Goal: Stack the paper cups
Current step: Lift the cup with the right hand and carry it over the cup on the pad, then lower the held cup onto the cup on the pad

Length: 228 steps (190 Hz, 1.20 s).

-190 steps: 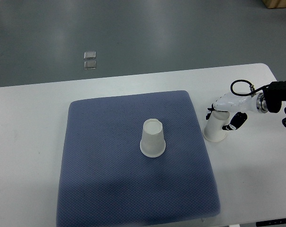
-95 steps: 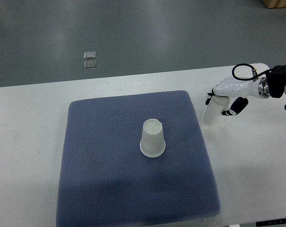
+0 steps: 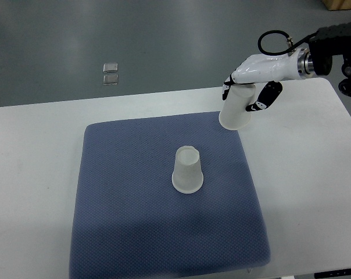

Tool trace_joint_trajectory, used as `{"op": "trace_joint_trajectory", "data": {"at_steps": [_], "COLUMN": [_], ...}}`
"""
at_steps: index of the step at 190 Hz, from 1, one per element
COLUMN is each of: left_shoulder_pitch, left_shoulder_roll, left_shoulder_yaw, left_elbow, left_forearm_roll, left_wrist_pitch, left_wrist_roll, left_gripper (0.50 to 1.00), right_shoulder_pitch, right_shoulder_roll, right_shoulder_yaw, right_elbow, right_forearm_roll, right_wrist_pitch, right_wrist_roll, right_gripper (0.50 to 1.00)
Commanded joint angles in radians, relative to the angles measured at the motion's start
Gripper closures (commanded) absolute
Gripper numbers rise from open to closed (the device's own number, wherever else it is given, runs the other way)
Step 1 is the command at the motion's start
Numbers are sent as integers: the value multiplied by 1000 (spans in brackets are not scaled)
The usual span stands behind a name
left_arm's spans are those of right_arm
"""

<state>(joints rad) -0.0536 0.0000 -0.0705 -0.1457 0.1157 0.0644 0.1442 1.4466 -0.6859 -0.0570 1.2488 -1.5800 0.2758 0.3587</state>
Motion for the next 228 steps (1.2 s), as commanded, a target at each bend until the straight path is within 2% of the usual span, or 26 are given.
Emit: {"op": "trace_joint_trajectory", "data": {"at_steps": [1,81,138,228], "left_shoulder_pitch": [0,0,0,0], "left_shoulder_roll": [0,0,0,0], "left_shoulder_yaw": [0,0,0,0], "left_elbow": [0,0,0,0], "left_forearm_roll": [-1,1,-1,-1], "left_wrist_pitch": [0,0,0,0], "left_wrist_roll": [0,-1,0,0], "left_gripper": [500,500,500,500], "right_shoulder_pitch": [55,138,121,57], "right_shoulder_roll": [11,101,190,181], "right_shoulder_yaw": [0,0,0,0], "right_elbow": [44,107,89,63], "right_forearm_roll": [25,179,186,172], "right_wrist_pitch": [42,169,157,144], "right_wrist_roll": [3,8,-3,-3], "right_gripper": [891,887,887,887]}}
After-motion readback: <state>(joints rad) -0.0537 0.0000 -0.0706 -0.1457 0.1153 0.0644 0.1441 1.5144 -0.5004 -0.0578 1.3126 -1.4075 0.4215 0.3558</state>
